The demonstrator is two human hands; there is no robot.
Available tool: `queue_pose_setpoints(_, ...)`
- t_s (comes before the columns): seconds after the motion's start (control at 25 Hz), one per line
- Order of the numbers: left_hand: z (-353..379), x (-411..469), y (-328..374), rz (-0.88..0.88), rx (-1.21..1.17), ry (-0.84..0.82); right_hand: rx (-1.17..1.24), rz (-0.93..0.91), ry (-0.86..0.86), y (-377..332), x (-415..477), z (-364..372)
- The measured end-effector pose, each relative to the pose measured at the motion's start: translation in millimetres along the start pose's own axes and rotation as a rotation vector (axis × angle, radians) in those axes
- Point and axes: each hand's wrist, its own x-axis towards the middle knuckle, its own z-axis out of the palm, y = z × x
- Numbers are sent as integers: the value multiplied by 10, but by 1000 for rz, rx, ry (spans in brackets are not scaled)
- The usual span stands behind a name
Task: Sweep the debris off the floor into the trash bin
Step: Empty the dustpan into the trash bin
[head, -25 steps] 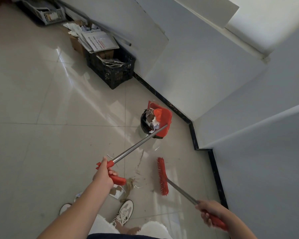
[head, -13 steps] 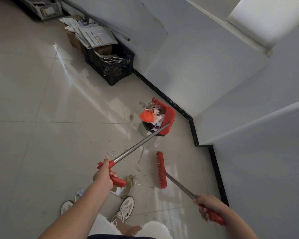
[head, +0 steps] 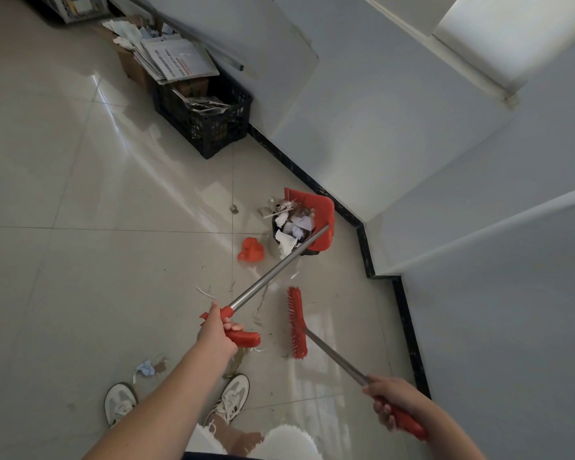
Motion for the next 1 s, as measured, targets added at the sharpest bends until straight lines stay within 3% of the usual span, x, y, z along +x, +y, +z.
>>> queue_pose_setpoints(0.24,54,67,-85,55,397,277,7,-26,9,0,2,19)
queue_pose_setpoints(0.68,174,-37,-300,-178,29,57,31,3,19,130,24,67)
queue_pose_setpoints(1.0,-74,-64,-256,-267,20,-41,56,9,4,179,74,71)
